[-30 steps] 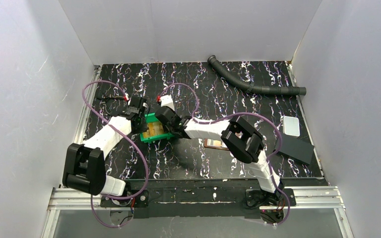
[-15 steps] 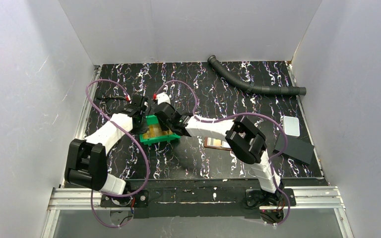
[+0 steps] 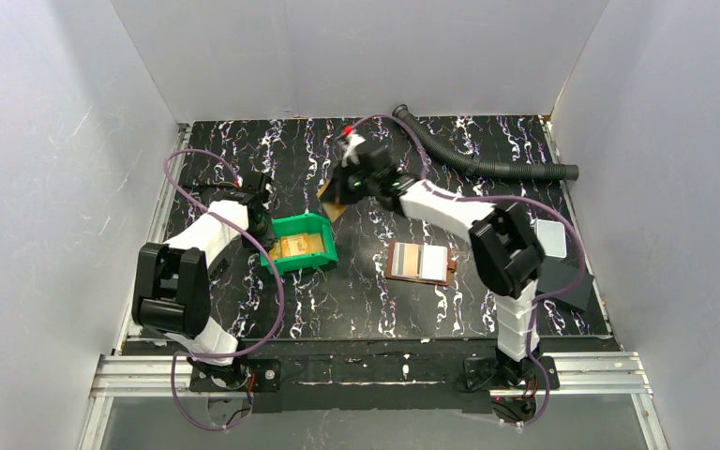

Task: Put the credit cards into the card holder
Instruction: Insert the credit card into the card holder.

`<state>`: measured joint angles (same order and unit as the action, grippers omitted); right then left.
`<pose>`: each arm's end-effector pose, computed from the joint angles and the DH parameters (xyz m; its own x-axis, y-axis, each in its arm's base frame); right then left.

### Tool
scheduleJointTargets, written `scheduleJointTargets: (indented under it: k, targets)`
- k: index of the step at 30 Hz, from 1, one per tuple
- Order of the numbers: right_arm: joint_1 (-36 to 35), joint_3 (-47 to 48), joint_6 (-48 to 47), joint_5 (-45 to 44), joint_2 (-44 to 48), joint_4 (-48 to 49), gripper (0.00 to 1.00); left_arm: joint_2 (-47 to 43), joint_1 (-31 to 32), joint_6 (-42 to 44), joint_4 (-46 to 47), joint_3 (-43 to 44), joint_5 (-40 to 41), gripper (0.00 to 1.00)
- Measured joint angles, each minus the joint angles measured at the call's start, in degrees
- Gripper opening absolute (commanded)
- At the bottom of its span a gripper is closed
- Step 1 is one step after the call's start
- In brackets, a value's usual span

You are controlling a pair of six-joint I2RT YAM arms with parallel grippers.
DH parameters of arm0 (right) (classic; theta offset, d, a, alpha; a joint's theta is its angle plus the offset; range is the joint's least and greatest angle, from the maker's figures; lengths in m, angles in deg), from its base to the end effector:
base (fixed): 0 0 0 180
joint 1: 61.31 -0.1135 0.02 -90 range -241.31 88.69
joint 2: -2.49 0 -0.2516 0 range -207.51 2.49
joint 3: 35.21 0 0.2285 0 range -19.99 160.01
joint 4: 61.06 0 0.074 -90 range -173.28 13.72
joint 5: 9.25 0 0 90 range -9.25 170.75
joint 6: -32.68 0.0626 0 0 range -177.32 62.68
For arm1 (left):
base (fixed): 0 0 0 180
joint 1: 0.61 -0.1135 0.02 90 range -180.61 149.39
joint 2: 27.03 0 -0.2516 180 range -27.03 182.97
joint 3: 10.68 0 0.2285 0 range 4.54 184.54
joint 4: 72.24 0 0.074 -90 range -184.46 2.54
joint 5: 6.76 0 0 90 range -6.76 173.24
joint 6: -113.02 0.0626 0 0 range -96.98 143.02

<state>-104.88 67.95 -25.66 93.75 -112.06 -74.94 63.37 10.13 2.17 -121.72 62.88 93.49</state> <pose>0.3313 0.3346 0.2396 -0.6931 0.0465 -0.7193 -0.5347 0.6360 0.5564 0.2918 -0.0440 0.1747 -0.8811 -0.1894 -0.4333 -0.2145 0.9767 0.0093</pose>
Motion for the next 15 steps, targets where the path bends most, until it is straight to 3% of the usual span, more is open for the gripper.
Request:
scheduleJointTargets:
  k: [6,11,15]
  targets:
    - [14.7,-16.5,7.2,19.9,7.0,10.1,0.01,1.4,-1.6,1.2,-2.5,0.7,-0.6,0.48]
    - [22.3,-27.5,-0.1,25.2,14.6,0.9,0.01,1.1,-3.2,1.8,-5.6,2.8,-1.3,0.62]
    - [27.1,-32.1,-8.4,21.3,22.0,-9.7,0.01,-2.1,-3.9,2.1,-8.9,5.9,-1.4,0.68]
